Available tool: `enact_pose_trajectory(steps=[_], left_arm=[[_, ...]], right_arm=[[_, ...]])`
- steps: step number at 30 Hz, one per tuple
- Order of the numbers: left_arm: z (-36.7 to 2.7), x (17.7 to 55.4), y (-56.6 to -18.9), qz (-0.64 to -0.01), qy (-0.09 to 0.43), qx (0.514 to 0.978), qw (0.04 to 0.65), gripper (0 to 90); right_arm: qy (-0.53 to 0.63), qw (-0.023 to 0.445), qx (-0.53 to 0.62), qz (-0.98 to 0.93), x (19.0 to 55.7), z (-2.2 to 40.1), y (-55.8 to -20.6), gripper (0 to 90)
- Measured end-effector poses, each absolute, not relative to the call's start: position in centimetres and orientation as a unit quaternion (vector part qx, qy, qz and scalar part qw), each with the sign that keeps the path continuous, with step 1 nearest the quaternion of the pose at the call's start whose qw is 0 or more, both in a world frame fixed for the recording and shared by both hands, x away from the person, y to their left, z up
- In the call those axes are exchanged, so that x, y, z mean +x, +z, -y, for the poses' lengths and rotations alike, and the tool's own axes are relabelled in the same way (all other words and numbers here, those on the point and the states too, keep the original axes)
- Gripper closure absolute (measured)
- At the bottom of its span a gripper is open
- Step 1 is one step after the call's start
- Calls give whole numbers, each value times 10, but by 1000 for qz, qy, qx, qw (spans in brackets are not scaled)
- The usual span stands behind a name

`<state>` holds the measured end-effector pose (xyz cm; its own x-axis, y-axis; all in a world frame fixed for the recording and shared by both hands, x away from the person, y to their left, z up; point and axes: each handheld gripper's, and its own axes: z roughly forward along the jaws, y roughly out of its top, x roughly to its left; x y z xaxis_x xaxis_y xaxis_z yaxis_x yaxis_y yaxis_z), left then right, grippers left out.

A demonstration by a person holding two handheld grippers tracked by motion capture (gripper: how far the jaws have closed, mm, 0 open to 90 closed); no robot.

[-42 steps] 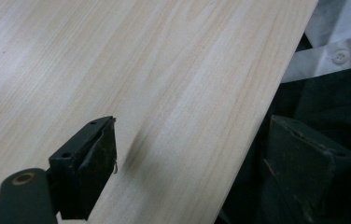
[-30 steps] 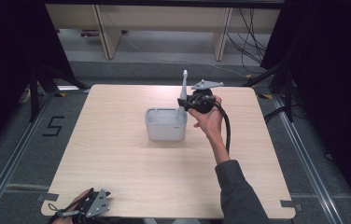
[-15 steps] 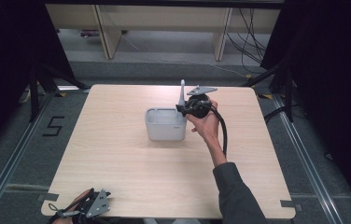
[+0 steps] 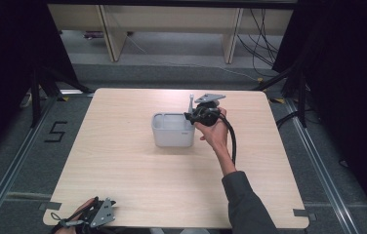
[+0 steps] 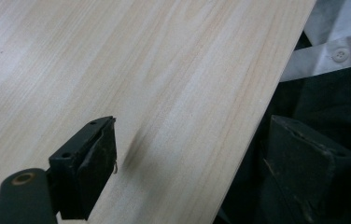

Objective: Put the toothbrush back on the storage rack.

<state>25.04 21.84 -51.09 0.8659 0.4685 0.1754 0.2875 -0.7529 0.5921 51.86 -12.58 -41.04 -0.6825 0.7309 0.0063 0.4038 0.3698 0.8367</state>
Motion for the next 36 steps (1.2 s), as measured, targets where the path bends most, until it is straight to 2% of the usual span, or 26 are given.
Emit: enact_pose_trajectory(steps=[4,11,17,23,36], left_arm=[[-218,250,-511,-204,158,923,285,161],[-218,250,-511,-205,158,923,285,161],[-218,250,-512,-204,158,923,284,161],[-217,250,-512,-206,157,923,284,161],[-217,250,-512,-204,156,924,284,161]], right_arm=[[435,179,364,-804,516,124,-408,689],[436,190,355,-805,518,126,-409,686],[444,179,360,-801,517,125,-410,616],[436,193,355,-804,516,129,-410,593],[444,180,363,-799,512,127,-410,559]])
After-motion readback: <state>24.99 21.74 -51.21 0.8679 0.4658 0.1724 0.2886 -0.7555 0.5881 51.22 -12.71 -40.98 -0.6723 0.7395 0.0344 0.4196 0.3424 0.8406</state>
